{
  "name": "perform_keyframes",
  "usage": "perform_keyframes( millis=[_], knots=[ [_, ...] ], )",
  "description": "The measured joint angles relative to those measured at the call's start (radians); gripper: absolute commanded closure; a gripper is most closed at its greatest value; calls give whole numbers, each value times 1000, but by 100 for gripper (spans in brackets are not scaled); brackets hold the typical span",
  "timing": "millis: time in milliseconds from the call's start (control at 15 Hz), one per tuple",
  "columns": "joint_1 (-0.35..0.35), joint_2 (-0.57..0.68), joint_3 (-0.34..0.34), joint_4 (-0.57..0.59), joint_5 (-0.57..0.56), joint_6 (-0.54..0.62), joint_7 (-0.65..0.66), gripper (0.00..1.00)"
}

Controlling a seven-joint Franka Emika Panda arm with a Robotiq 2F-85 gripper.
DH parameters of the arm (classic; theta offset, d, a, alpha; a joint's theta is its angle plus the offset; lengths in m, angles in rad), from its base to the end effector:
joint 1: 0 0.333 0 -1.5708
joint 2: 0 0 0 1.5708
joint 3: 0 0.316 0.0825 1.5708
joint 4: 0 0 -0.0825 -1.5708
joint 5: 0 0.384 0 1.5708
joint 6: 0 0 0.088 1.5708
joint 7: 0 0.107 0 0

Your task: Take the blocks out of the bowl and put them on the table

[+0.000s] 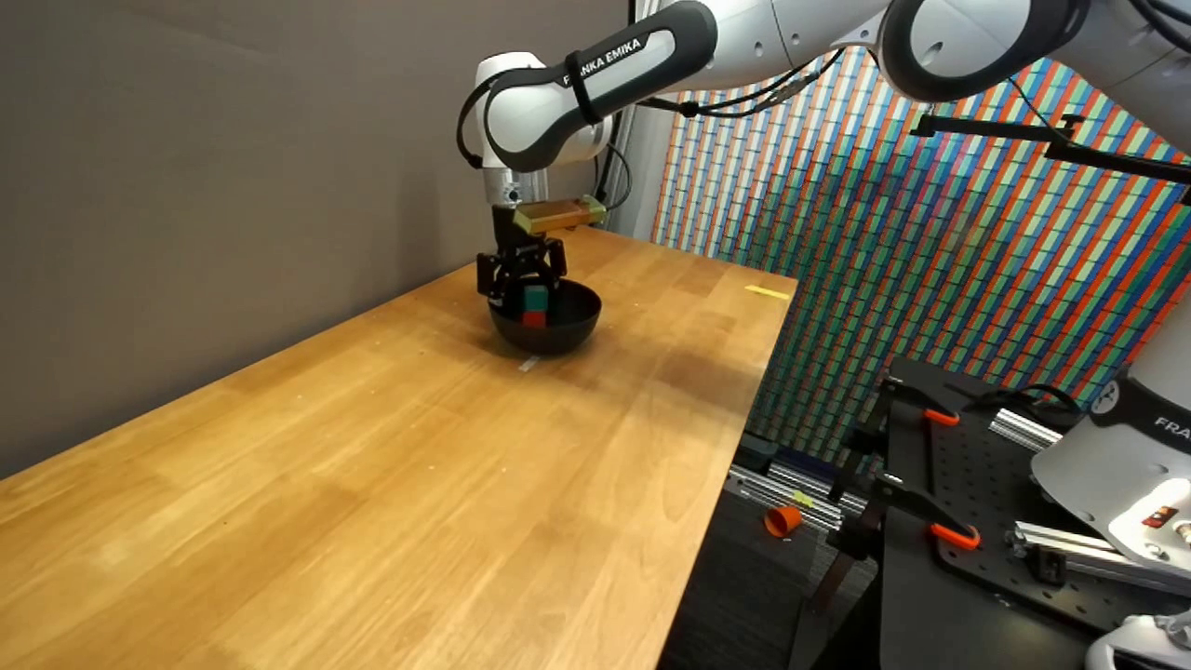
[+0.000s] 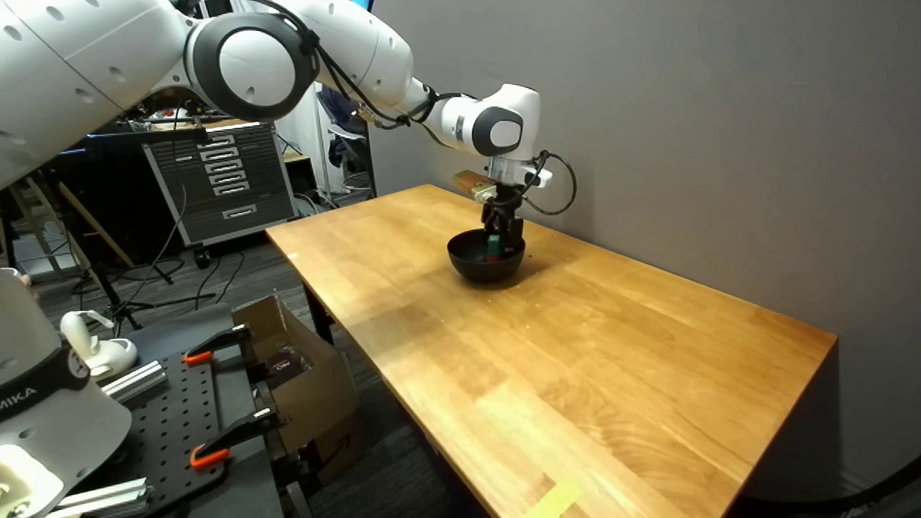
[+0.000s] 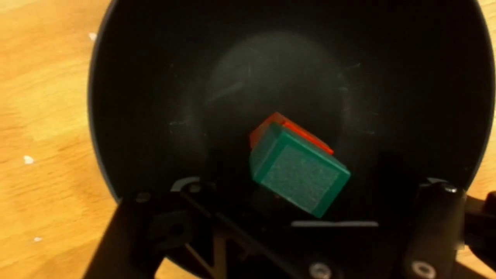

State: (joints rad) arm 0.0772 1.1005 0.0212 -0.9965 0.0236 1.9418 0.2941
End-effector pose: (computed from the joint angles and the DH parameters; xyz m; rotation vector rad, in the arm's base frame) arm 0.7597 0.0710 0.1620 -3.1033 0.3366 0.2502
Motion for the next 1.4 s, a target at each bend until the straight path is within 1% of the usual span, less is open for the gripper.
perform_keyframes(
  millis=[67,133,200,333,400,467,600,667,1133,1400],
  knots=[
    [-2,1,0,0,0,-2,0,0],
    [-4,3,0,0,0,-4,0,25],
    [-6,5,0,0,0,-6,0,25],
    [-9,9,-1,0,1,-10,0,42],
    [-9,11,-1,0,1,-10,0,51],
    [-10,12,-1,0,1,-10,0,58],
    [-10,15,-1,0,2,-11,0,73],
    [-11,15,0,0,3,-11,0,76],
    [-28,14,-1,1,23,-17,1,76],
    [-43,-14,-4,3,24,-31,4,76]
  ],
)
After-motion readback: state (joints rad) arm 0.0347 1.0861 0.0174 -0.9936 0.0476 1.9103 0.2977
